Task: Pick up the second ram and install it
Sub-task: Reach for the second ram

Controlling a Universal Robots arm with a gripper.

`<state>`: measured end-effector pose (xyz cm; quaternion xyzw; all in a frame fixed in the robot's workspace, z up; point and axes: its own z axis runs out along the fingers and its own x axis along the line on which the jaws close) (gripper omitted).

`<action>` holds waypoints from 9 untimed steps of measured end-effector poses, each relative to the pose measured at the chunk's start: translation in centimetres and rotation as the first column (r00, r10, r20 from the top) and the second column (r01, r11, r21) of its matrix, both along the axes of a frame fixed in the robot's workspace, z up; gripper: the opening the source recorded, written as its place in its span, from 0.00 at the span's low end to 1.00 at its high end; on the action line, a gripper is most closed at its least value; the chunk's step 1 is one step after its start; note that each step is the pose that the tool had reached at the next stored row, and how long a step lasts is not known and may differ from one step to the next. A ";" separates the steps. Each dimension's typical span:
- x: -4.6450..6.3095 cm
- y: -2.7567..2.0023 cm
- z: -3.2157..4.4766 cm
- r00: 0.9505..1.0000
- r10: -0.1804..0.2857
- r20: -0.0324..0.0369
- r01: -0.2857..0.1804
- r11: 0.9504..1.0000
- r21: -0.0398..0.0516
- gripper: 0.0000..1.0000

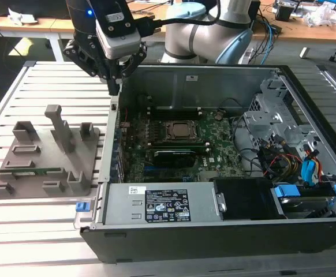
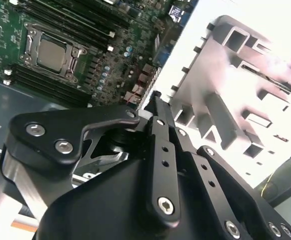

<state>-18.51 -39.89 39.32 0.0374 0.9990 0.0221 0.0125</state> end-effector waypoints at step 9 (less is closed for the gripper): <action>-4.0 0.00 -0.02 1.000 0.000 0.000 0.000 1.000 0.000 0.11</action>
